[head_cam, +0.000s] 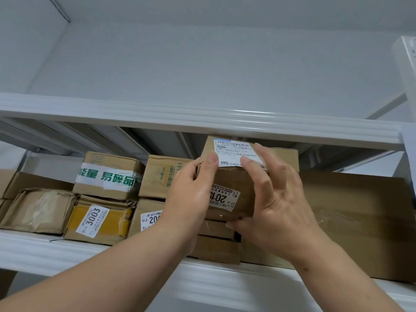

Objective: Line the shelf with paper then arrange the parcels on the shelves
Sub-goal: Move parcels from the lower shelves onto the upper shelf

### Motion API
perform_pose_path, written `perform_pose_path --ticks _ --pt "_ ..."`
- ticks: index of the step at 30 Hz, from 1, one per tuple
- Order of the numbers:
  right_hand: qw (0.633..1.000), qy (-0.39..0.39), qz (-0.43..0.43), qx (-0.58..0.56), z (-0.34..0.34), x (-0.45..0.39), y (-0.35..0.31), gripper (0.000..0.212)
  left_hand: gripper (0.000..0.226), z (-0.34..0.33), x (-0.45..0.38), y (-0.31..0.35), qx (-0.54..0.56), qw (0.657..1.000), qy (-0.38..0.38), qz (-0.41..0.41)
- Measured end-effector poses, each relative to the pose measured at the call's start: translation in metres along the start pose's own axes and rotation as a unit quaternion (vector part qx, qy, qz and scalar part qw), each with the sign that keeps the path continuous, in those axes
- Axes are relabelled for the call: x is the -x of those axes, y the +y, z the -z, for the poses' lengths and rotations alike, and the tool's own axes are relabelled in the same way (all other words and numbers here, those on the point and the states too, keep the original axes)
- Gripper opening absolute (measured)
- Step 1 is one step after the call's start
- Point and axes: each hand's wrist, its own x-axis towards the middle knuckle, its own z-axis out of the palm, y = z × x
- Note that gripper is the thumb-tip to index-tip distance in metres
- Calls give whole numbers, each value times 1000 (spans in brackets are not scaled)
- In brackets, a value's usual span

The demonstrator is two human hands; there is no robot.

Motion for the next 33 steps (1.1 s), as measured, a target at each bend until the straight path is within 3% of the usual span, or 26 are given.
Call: perform_pose_path --ticks 2,6,10,11,13,16,21,26,29,33 --pt "1000 4 -6 14 -3 -1 2 113 45 1 -3 0 -11 1000 -9 0" --pt "999 27 -15 -14 2 -9 5 97 63 11 -13 -5 -127 990 -20 -60" --pt "997 18 -52 -55 5 -9 10 94 22 30 -16 -7 -264 951 91 -130" --pt "996 16 -61 -59 5 -8 11 98 16 36 -18 -8 -330 930 94 -134" --pt "996 15 -65 -57 3 -6 12 100 9 45 -24 -14 -499 855 48 -134" --pt "998 23 -56 -34 0 -5 14 98 35 50 -32 -26 -651 739 -52 -163" --pt "998 36 -59 -9 -4 -2 16 94 59 56 -49 -28 -721 661 -95 -187" --pt "996 10 -86 4 4 -10 11 91 75 56 -63 -28 -714 674 -73 -175" --pt "992 -12 -124 1 9 -18 7 94 90 55 -78 -27 -717 683 -64 -123" --pt "987 -39 -153 -12 5 -25 -1 100 85 56 -89 -28 -693 713 -62 -89"
